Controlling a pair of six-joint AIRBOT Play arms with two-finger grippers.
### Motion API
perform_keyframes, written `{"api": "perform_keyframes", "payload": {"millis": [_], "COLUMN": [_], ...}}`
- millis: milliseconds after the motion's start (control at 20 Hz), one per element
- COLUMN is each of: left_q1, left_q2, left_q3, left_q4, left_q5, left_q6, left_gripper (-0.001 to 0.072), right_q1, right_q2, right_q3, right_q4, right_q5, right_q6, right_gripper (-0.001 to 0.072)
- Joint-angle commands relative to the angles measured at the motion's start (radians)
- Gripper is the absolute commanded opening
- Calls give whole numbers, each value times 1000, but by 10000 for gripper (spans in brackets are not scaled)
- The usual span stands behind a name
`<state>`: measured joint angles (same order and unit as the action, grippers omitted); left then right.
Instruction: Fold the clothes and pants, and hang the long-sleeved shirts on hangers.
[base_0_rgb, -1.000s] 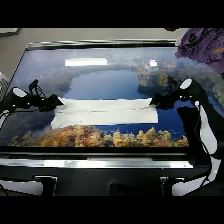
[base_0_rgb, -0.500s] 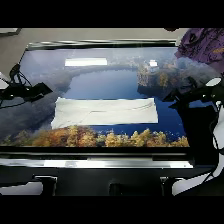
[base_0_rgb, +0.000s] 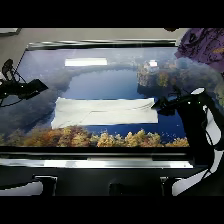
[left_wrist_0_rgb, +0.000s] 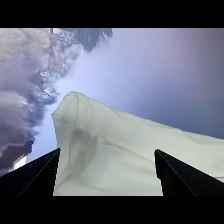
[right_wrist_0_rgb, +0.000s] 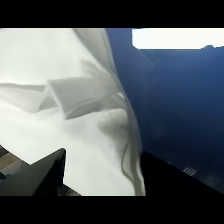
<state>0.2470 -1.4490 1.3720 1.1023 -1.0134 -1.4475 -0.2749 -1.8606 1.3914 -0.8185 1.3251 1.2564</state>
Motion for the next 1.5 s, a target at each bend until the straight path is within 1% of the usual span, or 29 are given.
{"api": "perform_keyframes", "payload": {"millis": [0, 50, 100, 150, 200, 250, 300, 350, 400, 450, 600, 700, 800, 900, 1000, 1350, 1450], "left_q1": [1, 1, 1, 1, 1, -2, -12, -31, -66, -107, -282, -414, -539, -638, -725, -919, -959], "left_q2": [2, 2, 2, 2, 2, 2, 2, 0, -5, -14, -79, -137, -195, -255, -333, -616, -654], "left_q3": [1, 1, 1, 1, 1, 1, 1, 1, 1, 1, 1, 1, 2, 20, 71, 336, 382], "left_q4": [-4, -18, -38, -64, -102, -139, -172, -197, -211, -213, -214, -226, -296, -378, -446, -695, -700], "left_q5": [2, 2, 2, 2, 2, 1, 1, 1, 12, 24, 92, 174, 277, 349, 380, 373, 369], "left_q6": [-3, -3, -3, -3, -3, -4, -3, -3, -4, -26, -130, -195, -226, -230, -230, -230, -242], "left_gripper": [672, 671, 670, 661, 648, 557, 304, 32, 18, 18, 18, 18, 18, 18, 18, 18, 17], "right_q1": [60, 80, 96, 108, 111, 111, 107, 104, 104, 104, 104, 104, 104, 104, 104, 104, 104], "right_q2": [-8, -8, -8, -5, 6, 28, 56, 91, 123, 157, 262, 333, 386, 416, 435, 451, 455], "right_q3": [-18, -18, -17, -17, -17, -17, -10, 8, 33, 64, 133, 153, 176, 211, 235, 302, 329], "right_q4": [-5, -5, -5, 5, 24, 41, 31, -5, -51, -106, -237, -313, -381, -415, -427, -438, -465], "right_q5": [-84, -94, -102, -106, -111, -113, -111, -93, -56, -2, 107, 130, 166, 217, 247, 300, 304], "right_q6": [-19, -19, -19, -20, -26, -14, 27, 95, 157, 211, 355, 435, 506, 537, 548, 573, 573], "right_gripper": [506, 420, 273, 33, 27, 26, 26, 26, 26, 26, 26, 26, 26, 26, 26, 27, 27]}}
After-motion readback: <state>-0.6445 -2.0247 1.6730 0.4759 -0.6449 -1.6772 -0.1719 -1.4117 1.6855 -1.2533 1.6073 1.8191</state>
